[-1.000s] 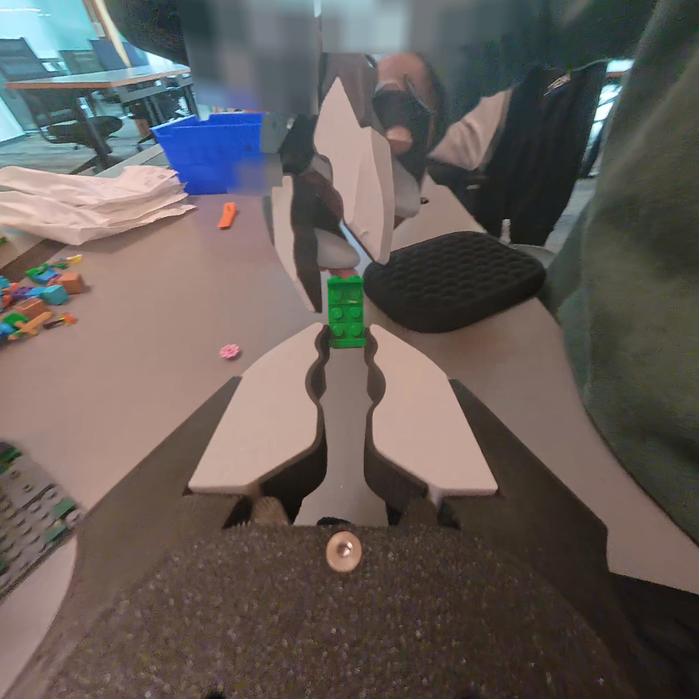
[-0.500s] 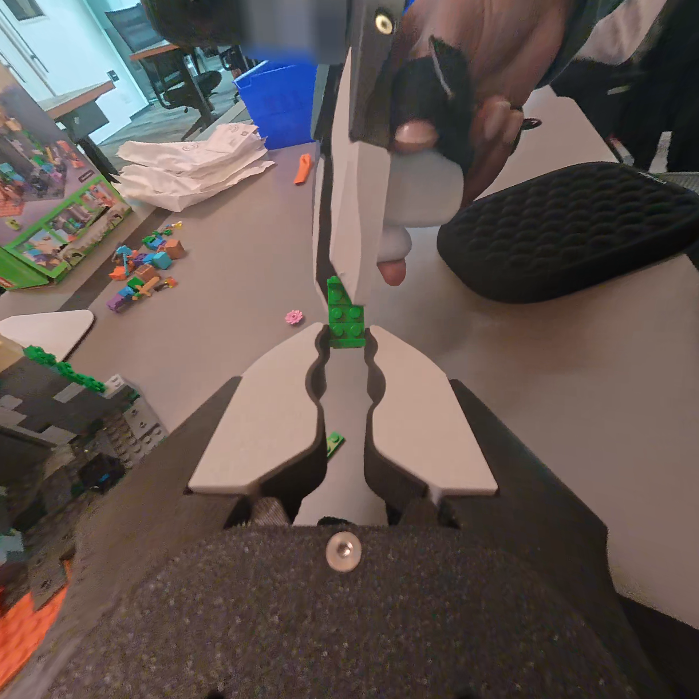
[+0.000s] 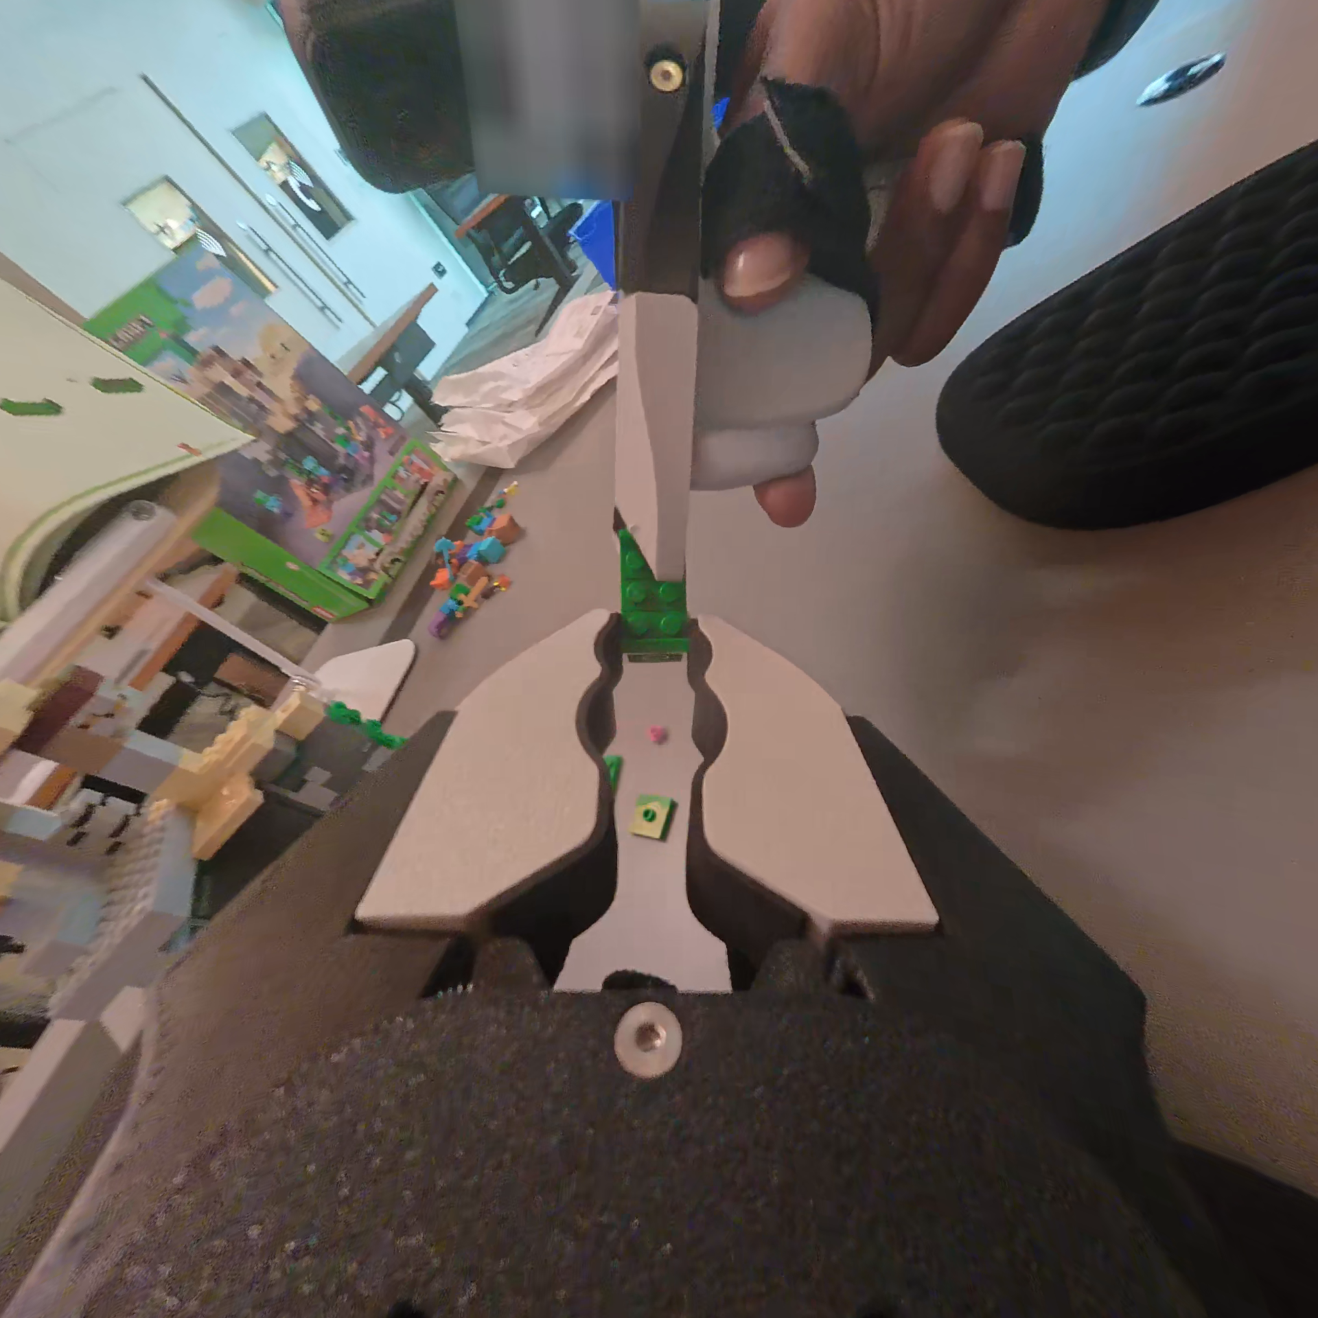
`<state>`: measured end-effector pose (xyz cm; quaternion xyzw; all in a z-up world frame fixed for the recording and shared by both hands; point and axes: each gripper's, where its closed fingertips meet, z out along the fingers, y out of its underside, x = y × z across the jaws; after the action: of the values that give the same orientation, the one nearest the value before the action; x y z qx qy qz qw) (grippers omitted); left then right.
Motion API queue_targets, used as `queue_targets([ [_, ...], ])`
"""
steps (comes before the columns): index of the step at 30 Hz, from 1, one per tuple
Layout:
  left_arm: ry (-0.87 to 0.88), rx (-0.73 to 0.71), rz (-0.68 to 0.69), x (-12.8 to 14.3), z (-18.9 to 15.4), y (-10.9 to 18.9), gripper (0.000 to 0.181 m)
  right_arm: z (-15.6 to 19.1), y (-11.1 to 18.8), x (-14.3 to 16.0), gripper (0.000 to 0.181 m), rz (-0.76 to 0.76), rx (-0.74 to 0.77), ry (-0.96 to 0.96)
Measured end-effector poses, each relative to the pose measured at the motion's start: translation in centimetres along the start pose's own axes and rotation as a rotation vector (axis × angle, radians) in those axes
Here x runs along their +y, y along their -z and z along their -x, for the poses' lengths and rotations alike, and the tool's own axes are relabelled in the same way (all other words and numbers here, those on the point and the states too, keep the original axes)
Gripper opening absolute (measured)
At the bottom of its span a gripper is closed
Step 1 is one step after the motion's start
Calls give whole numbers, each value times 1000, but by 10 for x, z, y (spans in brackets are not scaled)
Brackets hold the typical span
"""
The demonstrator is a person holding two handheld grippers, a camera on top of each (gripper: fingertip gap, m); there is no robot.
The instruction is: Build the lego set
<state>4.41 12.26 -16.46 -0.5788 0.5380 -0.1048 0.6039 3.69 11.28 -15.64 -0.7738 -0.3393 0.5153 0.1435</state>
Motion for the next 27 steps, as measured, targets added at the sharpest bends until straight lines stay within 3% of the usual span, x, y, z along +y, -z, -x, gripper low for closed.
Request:
queue_targets([
  [21,-243,-131,-5,-7,2,7,17,10,1,0,17,-77,-63,130],
  [27,-353,-173,-25,-14,-1,7,17,19,-1,6,30,-82,-78,231],
])
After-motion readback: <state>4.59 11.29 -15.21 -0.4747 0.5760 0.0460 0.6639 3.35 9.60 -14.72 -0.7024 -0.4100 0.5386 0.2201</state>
